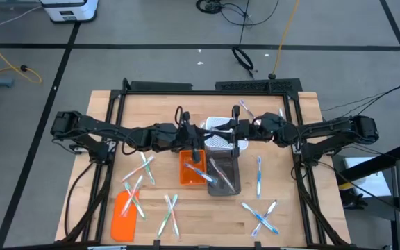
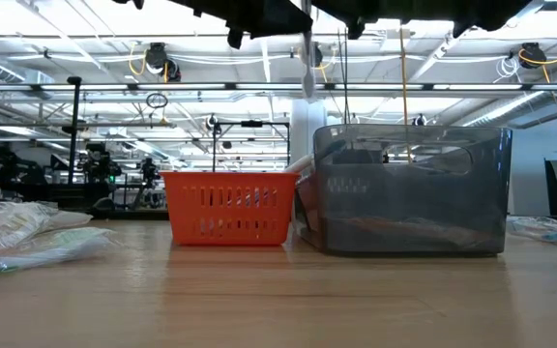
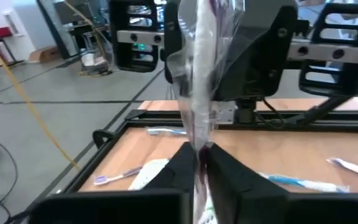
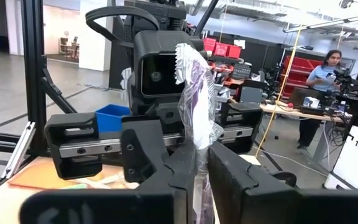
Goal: Pick & Place Toothbrushes
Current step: Put the violet toothbrush into the black bin
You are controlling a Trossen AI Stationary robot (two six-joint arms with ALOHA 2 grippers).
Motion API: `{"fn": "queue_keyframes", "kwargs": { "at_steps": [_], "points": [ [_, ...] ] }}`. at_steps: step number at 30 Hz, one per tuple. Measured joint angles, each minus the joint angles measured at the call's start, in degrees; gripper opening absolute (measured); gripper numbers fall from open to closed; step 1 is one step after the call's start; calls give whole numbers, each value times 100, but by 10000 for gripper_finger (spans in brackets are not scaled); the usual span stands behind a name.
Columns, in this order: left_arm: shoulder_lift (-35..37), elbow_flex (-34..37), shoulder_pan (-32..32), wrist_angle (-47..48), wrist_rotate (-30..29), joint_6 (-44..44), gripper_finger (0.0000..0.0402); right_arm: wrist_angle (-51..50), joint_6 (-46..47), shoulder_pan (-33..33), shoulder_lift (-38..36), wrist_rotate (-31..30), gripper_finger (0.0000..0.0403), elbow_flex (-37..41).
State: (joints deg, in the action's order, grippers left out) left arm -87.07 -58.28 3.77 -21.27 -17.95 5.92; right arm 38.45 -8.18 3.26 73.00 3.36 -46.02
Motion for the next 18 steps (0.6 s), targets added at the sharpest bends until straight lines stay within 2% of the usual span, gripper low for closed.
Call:
{"fn": "queue_keyframes", "kwargs": {
  "at_steps": [8,18],
  "points": [
    [0,0,0,197,-34,-112,5,-167,1,1,-1,0,32,0],
    [61,0,3,855,-456,-347,2,-668,7,56,-108,-38,69,2]
  ]
}}
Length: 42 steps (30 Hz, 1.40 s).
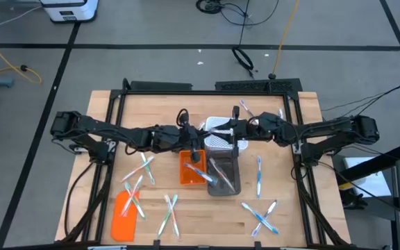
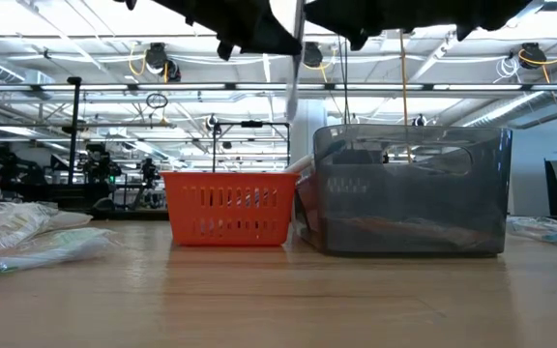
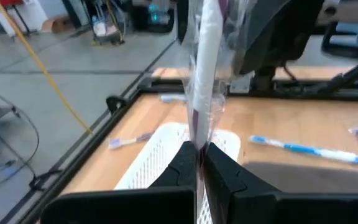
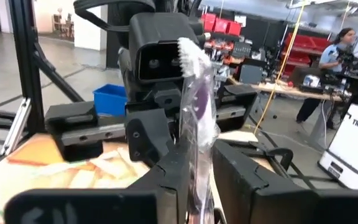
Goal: Pick & Place Toothbrushes
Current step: Put the violet toothbrush into the black bin
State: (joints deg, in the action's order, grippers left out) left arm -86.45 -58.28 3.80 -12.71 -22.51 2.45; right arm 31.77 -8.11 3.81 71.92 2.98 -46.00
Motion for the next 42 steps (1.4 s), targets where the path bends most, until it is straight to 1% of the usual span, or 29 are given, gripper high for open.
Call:
{"fn": "queue_keyframes", "kwargs": {
  "at_steps": [3,9,14,19,21,27,30,37,42],
  "points": [
    [32,0,-3,191,-132,-166,2,-199,45,68,-50,-3,81,-2],
    [122,0,-34,912,-468,-653,1,-693,140,193,-207,-4,106,2],
    [151,0,-174,1604,-488,-1243,1,-1014,143,258,-264,-8,118,2],
    [145,1,-385,2217,-490,-1804,1,-1190,143,258,-278,-12,117,2],
    [146,0,-481,2453,-408,-2050,1,-1210,143,258,-288,-12,117,2],
    [144,1,-722,3129,91,-2646,0,-1362,143,258,-299,-15,118,2],
    [144,2,-818,3283,334,-2717,0,-1413,143,258,-299,-15,115,2],
    [144,0,-907,3549,624,-2721,0,-1583,143,258,-299,-15,114,2],
    [43,0,-940,3707,684,-2723,0,-1684,143,258,-299,-15,114,2]
  ]
}}
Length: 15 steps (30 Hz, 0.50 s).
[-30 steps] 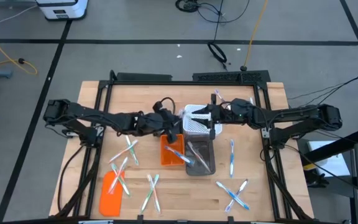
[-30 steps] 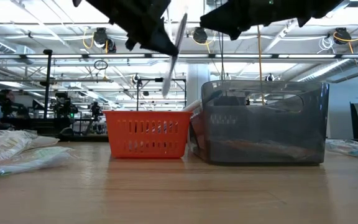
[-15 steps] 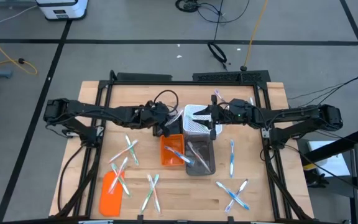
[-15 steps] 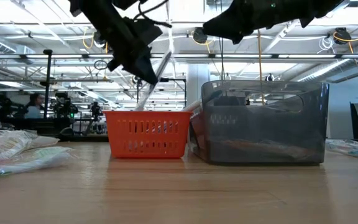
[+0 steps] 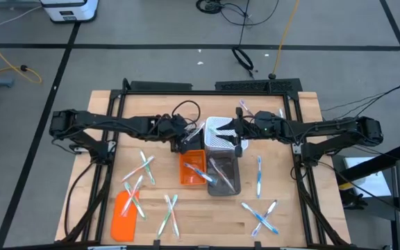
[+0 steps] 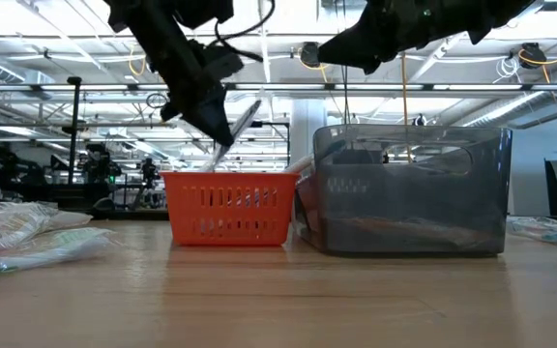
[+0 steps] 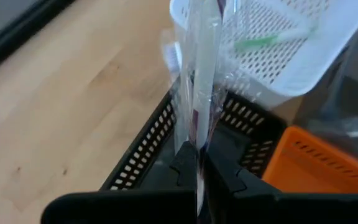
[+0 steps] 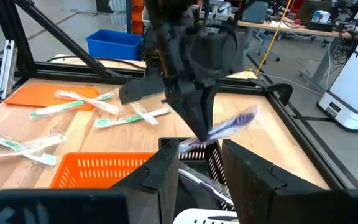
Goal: Pick & Place Toothbrushes
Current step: Put the violet toothbrush into the black bin
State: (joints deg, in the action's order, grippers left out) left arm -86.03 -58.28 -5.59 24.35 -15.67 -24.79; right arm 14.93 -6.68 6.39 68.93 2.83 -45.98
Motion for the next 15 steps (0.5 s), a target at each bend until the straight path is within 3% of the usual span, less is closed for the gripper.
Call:
{"fn": "queue_keyframes", "kwargs": {
  "at_steps": [15],
  "points": [
    [-667,2,-91,112,125,-95,2,-171,0,0,2,-1,114,0]
  ]
}}
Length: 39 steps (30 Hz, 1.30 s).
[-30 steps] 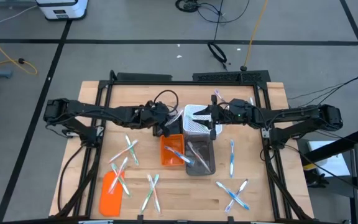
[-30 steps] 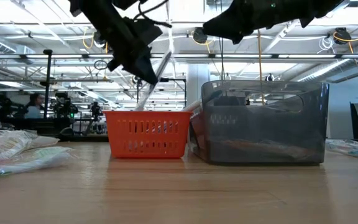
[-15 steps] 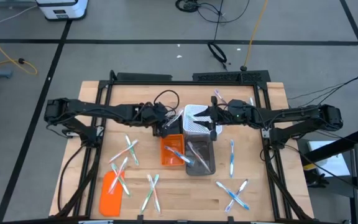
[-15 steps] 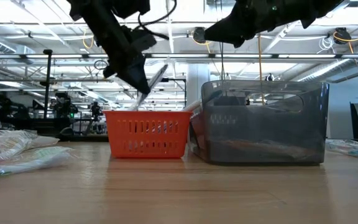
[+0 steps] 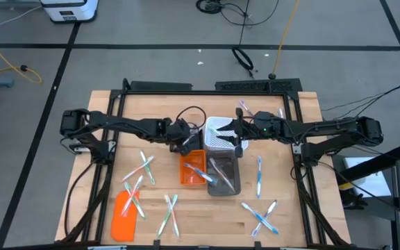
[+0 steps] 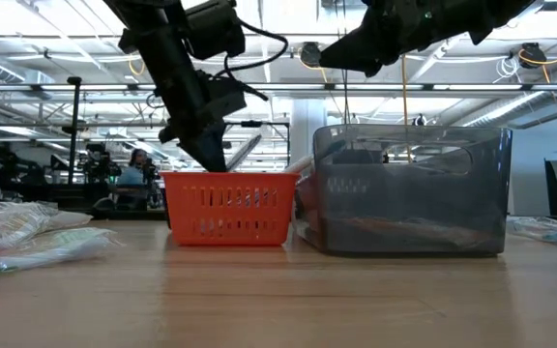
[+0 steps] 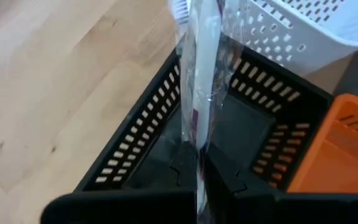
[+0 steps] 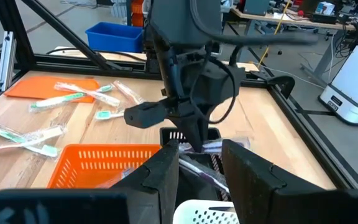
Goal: Pick & Place Toothbrushes
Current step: Put the violet toothbrush into the black bin, then put the orange toothbrush into the gray bin
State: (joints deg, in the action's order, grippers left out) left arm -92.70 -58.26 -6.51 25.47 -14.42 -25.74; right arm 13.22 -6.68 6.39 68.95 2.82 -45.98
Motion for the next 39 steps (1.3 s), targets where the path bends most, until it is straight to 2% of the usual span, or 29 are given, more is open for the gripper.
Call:
{"fn": "queue_keyframes", "kwargs": {
  "at_steps": [10,25,32,39],
  "points": [
    [-172,0,-21,-180,-98,0,35,-27,-8,0,0,-1,114,0],
    [-172,0,-28,-336,-262,181,143,-164,-20,0,0,-4,114,0],
    [-63,-2,-19,-139,-63,280,153,-251,-20,0,0,-4,114,0],
    [304,-4,69,923,-61,-186,154,-319,-20,2,2,-4,112,-2]
  ]
}}
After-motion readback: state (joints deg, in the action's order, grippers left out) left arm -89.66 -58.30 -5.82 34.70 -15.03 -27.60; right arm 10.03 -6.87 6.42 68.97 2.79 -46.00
